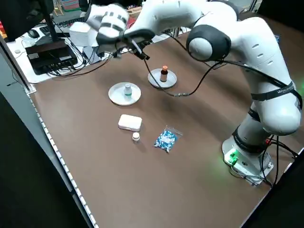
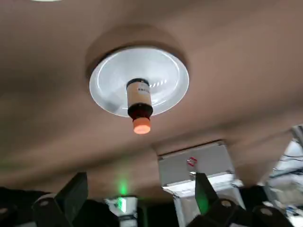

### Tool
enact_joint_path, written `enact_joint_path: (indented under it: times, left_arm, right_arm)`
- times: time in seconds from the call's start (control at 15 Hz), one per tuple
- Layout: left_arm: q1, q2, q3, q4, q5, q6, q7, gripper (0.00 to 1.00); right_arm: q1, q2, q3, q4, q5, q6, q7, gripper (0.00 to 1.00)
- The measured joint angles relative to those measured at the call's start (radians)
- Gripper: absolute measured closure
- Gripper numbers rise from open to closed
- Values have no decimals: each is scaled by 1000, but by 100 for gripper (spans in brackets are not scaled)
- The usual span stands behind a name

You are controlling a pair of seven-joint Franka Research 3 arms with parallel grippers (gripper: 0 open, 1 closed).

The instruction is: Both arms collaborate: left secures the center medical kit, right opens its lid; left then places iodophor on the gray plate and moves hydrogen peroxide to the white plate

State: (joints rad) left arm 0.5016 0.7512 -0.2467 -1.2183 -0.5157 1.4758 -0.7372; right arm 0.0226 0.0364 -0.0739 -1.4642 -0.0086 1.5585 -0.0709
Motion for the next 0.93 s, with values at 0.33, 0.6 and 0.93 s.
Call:
enact_joint_path:
  times: [0.33, 0.6, 0.93]
  left_arm:
    - [-143, -66, 0, 1, 148, 0, 1, 0]
    - [-251, -118, 0, 2, 262, 13, 2, 0]
    - [-368, -197, 0, 3, 400, 16, 7, 0]
  right_arm:
    - [0, 0, 0, 0, 0, 0, 0, 1]
    - [0, 0, 0, 0, 0, 0, 0, 1]
    - [0, 0, 0, 0, 0, 0, 0, 1]
